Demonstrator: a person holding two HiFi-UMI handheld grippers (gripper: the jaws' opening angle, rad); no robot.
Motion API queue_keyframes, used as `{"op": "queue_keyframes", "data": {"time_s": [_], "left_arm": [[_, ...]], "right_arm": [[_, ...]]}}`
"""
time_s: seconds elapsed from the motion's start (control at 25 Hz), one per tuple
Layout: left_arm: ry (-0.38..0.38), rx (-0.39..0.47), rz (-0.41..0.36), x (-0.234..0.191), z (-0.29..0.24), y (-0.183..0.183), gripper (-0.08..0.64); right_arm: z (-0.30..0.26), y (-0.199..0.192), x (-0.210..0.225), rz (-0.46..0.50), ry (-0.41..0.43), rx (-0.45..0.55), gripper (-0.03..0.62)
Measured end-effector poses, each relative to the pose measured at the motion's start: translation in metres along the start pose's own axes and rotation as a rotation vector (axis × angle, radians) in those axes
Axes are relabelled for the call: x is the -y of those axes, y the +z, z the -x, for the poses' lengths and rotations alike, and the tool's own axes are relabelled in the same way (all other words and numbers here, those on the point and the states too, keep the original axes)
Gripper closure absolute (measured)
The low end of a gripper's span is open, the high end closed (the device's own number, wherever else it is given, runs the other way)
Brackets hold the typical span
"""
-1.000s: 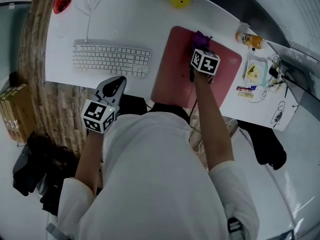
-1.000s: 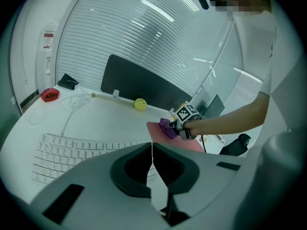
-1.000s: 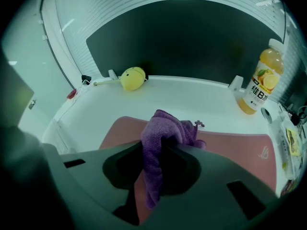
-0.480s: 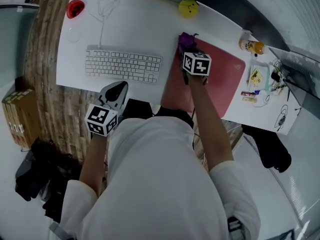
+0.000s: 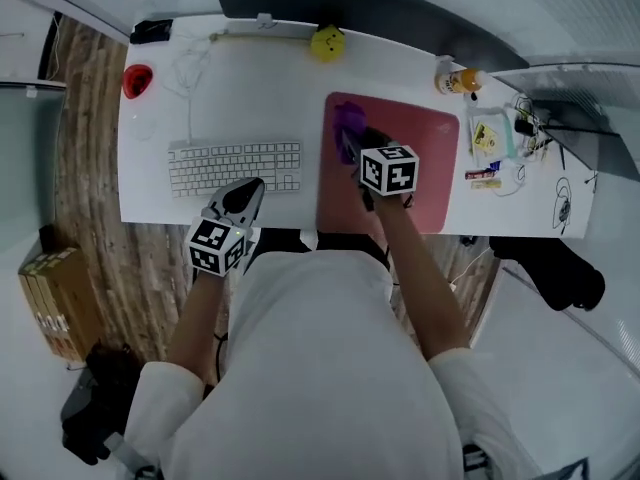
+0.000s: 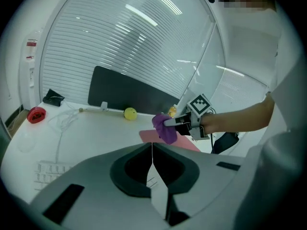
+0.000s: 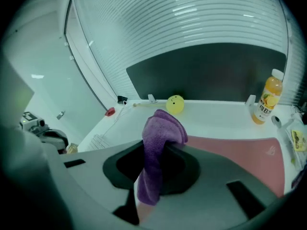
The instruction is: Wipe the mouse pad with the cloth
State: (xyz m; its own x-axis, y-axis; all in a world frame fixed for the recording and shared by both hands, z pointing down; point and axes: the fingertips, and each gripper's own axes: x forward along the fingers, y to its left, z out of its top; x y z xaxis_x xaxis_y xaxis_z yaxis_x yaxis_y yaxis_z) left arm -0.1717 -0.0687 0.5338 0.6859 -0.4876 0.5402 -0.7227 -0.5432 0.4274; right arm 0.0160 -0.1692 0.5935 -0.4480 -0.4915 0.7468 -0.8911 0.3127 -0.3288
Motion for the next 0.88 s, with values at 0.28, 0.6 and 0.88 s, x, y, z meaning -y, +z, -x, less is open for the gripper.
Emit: {"op": "queue_keyframes", "data": {"time_s": [0.28,0.6,0.88], "left_arm": [[-0.129,-0.029,-0.069,0.044,-0.049,0.026,0.538],[-0.222,-0.053,-0.188,0.114,-0.087,0.045,0.538],[-0.171,0.041,-0.210,0.169,-0.069,0.054,0.538]], "right_arm": [[0.090,-0.014,0.010,-0.078,-0.052,0.129,0.506],[0.189,-0.039,0.036,-0.143,-0.127,0.267,0.506],[0.272,-0.064,0.062,-0.153,-0.125,0.405,0.506]]}}
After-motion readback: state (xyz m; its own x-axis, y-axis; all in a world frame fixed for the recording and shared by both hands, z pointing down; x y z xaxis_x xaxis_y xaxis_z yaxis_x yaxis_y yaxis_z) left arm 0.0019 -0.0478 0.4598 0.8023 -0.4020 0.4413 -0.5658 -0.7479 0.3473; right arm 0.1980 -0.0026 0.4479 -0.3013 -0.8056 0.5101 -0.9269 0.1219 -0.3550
